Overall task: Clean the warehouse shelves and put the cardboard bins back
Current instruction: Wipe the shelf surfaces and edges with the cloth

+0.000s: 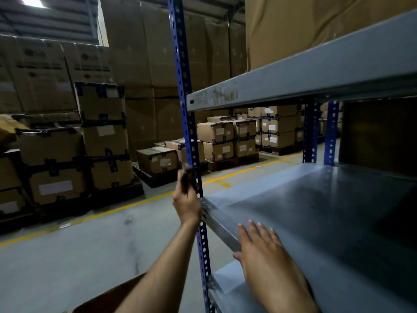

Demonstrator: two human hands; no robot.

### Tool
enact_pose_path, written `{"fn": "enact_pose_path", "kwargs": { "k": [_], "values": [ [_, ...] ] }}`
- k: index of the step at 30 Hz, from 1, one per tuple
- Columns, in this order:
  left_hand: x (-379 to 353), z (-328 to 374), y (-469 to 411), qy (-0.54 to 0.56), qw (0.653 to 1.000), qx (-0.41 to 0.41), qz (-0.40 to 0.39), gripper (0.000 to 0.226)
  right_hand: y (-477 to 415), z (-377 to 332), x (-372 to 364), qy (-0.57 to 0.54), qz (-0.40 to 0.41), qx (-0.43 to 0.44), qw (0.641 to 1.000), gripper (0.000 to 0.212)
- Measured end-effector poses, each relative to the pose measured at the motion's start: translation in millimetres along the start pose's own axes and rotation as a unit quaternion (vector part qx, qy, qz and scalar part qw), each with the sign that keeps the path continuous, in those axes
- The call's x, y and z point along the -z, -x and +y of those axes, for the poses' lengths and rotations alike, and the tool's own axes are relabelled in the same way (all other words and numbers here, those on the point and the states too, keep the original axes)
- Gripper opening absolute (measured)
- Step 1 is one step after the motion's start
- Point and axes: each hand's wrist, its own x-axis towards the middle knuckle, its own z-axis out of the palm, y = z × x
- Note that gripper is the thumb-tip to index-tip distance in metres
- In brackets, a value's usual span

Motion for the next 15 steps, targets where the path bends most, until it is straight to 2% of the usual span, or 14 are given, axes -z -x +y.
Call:
{"fn": "enact_pose_path", "kwargs": {
  "k": [2,5,7,10,11,15],
  "values": [
    [15.1,-27.6,30.5,-0.018,0.999,0.035,-0.021,0.042,-4.6,2.7,-12.2,-0.013,0.034,-0.002,0.999,0.078],
    [12.9,-24.6,27.7,-0.006,0.998,0.057,-0.013,0.039,2.3,-0.7,10.1,0.001,0.027,0.003,1.000,0.080],
    [0.1,5.9,6.0,0.007,1.000,0.023,0.003,0.039,2.1,-5.0,19.1,-0.014,0.005,0.015,1.000,0.077],
    [-24.1,78.9,-46.9,0.064,0.996,-0.065,0.012,0.037,0.5,-4.8,23.6,-0.038,0.053,0.008,0.998,0.075],
    [-29.8,99.7,-62.6,0.070,0.993,-0.100,0.004,0.038,-0.1,-3.6,19.6,-0.025,0.044,0.021,0.999,0.074],
    [-26.3,109.1,-79.5,-0.004,0.982,-0.190,-0.018,0.042,1.6,-1.3,15.8,-0.024,-0.009,0.007,1.000,0.074]
  ]
}}
